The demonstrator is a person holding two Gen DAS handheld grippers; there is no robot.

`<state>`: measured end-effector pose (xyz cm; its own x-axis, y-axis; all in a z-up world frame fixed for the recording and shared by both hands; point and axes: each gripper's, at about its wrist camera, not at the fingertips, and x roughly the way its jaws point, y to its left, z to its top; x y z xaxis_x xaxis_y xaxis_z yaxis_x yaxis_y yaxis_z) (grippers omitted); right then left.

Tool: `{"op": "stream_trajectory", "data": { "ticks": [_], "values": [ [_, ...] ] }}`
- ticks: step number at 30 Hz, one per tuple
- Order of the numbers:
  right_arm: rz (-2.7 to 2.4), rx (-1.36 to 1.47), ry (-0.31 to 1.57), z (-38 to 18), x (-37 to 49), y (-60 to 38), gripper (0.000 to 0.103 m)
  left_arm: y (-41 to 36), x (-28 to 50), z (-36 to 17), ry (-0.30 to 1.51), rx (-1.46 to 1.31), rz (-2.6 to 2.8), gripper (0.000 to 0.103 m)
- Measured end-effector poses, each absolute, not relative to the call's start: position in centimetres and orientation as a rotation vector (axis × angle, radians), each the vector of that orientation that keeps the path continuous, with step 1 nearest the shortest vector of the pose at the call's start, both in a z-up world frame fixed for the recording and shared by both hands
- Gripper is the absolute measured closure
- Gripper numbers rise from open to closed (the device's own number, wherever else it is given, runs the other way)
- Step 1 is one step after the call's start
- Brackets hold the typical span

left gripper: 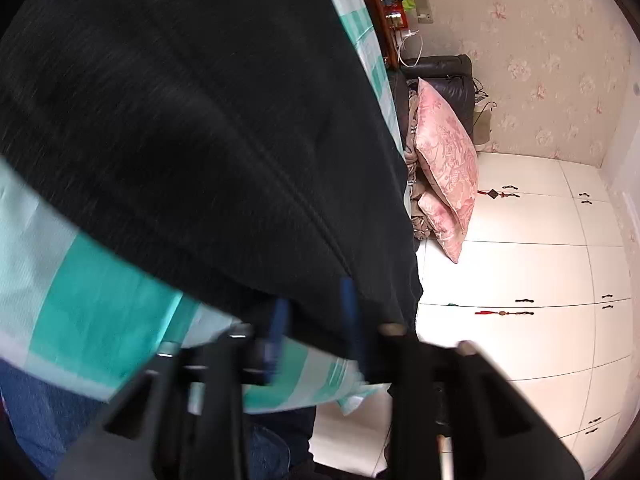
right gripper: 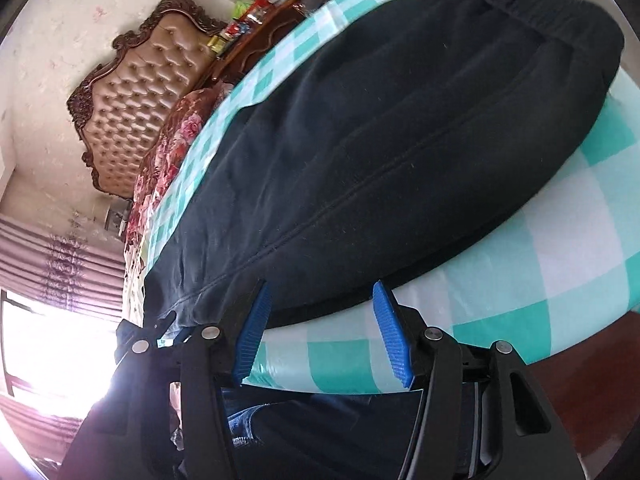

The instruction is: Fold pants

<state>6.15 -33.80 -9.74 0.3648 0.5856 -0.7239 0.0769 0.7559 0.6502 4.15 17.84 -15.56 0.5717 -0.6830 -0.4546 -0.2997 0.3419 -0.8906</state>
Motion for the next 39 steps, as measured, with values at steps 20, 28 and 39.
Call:
{"op": "stream_trajectory", "data": {
  "ticks": [20, 28, 39],
  "values": [
    [0.341, 0.615, 1.137, -7.7, 6.6, -31.8, 0.097, 17.3, 1.6, -11.5, 1.012, -1.098, -0.26, 0.099],
    [0.294, 0.565, 1.228, -10.8, 6.5, -31.0, 0.096, 17.3, 1.5, -13.9, 1.064, -1.069, -0.248, 0.084],
    [0.298, 0.317, 1.056, -6.1, 5.2, -32.6, 0.026, 19.8, -4.1, -6.5, 0.722, -0.464, -0.018, 0.043]
  ]
}}
